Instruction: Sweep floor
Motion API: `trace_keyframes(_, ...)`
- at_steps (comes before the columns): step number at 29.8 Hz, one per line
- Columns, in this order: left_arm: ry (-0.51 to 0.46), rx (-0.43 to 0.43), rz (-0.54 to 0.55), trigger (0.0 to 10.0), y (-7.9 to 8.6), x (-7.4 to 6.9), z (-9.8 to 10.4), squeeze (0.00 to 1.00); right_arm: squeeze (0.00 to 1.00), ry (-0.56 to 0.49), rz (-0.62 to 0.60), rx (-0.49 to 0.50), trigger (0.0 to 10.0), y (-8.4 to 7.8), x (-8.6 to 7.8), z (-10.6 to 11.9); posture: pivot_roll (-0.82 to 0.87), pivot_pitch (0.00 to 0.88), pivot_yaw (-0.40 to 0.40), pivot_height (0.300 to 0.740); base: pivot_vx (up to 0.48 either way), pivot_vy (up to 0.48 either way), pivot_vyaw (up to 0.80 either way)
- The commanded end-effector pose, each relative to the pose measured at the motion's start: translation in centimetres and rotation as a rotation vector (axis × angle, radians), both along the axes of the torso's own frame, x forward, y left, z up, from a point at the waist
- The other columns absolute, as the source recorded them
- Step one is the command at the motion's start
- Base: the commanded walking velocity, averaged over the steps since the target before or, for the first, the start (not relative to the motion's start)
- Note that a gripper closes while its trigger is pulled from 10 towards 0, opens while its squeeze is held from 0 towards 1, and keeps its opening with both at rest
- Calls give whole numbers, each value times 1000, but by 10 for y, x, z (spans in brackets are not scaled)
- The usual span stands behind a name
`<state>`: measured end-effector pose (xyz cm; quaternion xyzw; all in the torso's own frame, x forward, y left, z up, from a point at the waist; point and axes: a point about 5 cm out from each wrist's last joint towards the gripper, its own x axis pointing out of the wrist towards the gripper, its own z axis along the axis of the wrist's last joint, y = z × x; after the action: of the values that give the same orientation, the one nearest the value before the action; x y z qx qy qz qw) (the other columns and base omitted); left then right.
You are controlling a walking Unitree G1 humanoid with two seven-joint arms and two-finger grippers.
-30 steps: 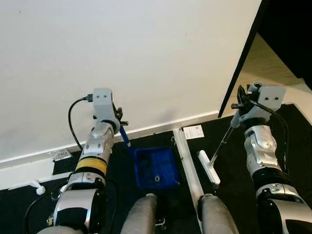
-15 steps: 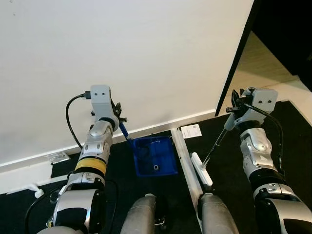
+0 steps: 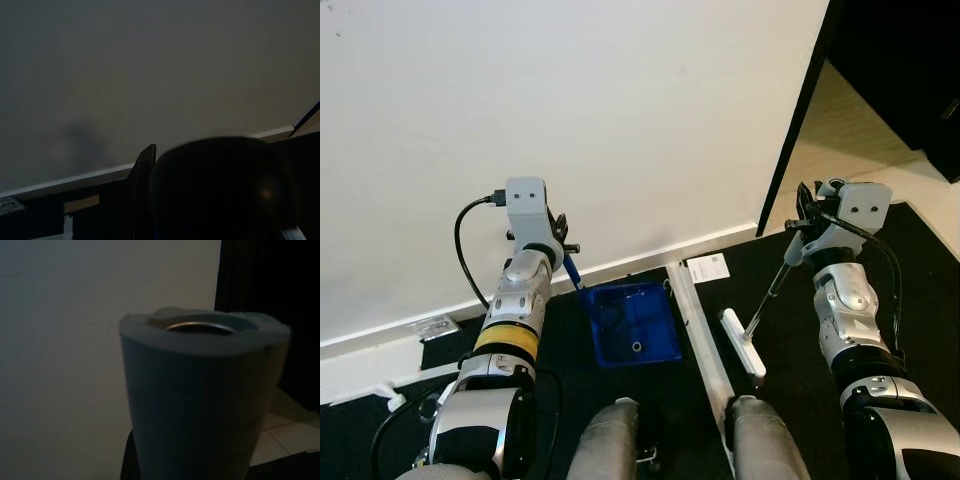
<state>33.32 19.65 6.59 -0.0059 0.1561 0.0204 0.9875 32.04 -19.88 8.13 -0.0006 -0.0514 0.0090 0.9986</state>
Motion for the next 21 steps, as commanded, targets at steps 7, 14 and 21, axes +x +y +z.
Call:
trace_keyframes(7,-33,13,2,10000,1,3,6,0,0,-32,3,-11,10000,2,3,5,-128,0,102,740,304,-281,0)
trace_keyframes(14,-31,12,2,10000,1,4,6,0,0,-28,-1,-13,10000,1,2,5,-129,0,103,740,370,-177,0)
trace_keyframes(21,-20,22,10,10000,3,4,5,0,0,-26,1,-15,10000,1,3,4,-129,0,103,740,402,-69,0)
